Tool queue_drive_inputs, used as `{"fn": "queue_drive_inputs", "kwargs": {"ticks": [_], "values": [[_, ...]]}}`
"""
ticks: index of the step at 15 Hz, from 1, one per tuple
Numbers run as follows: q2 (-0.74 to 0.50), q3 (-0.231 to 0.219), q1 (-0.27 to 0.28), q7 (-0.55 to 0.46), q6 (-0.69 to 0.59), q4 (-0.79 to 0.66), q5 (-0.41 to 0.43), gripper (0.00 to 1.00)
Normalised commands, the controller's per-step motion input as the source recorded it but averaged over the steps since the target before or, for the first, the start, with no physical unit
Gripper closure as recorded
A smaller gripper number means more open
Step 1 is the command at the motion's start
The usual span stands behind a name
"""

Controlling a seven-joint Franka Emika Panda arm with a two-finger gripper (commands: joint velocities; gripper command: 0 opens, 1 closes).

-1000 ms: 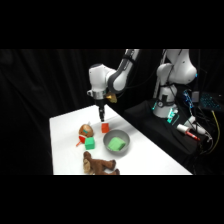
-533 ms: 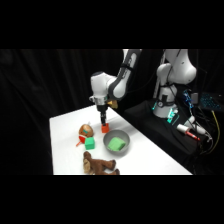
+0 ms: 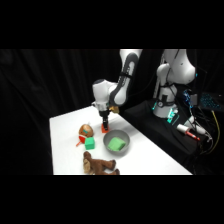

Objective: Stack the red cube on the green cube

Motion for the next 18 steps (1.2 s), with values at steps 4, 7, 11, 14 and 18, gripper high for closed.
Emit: {"fn": "queue_drive_inputs", "kwargs": {"ticks": [4,7,11,14,18], "values": [[0.08,0.109,-0.098,-0.2,0.17,0.01,0.147,0.0],[0.04,0.071,-0.07,-0.17,0.15,0.01,0.099,0.33],[0.01,0.036,-0.049,-0.14,0.11,0.02,0.06,0.65],[-0.02,0.019,-0.032,-0.12,0.08,0.03,0.036,0.66],[-0.16,-0.074,0.05,-0.05,-0.1,0.04,-0.074,0.66]]}}
